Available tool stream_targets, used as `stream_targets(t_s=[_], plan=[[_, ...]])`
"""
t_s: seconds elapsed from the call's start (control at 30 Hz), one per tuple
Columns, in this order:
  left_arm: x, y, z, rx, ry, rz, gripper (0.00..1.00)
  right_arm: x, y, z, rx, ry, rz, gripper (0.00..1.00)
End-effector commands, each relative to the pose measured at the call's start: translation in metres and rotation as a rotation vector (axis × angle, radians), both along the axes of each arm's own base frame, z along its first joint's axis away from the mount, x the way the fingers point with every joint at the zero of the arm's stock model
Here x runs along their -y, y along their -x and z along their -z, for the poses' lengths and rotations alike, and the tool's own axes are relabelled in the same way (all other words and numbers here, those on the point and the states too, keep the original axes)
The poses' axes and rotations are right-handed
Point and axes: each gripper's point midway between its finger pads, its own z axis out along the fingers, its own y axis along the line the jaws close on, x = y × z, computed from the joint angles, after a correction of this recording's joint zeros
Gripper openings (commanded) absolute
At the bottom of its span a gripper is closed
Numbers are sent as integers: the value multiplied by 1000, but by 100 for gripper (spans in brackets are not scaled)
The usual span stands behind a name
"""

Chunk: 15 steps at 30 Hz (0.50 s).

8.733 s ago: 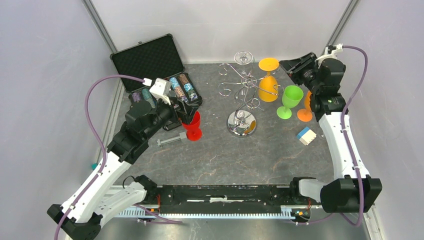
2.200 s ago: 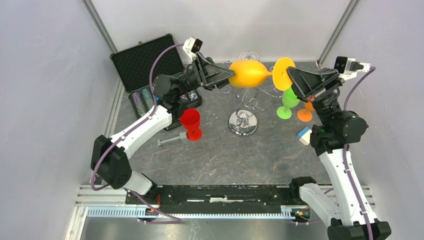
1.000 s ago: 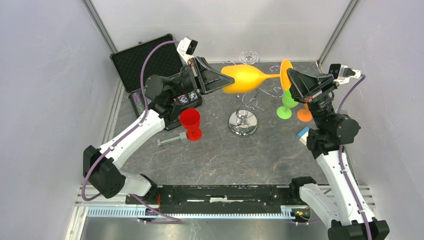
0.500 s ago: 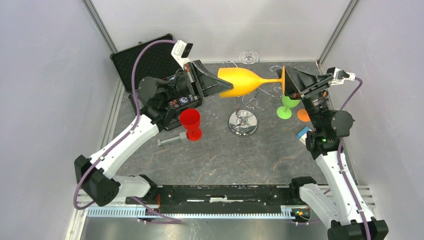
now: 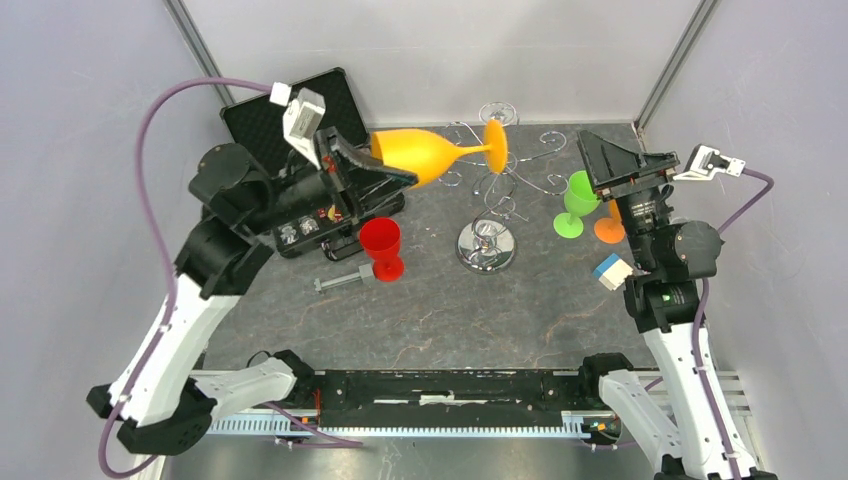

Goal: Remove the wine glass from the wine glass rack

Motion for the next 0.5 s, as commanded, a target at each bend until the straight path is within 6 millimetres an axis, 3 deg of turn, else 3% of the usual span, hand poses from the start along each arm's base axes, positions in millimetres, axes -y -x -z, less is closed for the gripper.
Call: stream_targets(t_s=[0.0,0.17,0.3,0.47], plan=[[-42,10,73,57,-388,-118,2,15,2,-8,27,66,119,74],[-72,33,98,49,-487,-148,2,19,1,-5,30,73,148,74],[-84,60,114,43,-530,-82,2,20,1,-8,41,88,160,73],[-99,60,148,-45,-657,-109,2,25,3,-8,45,89,186,73]])
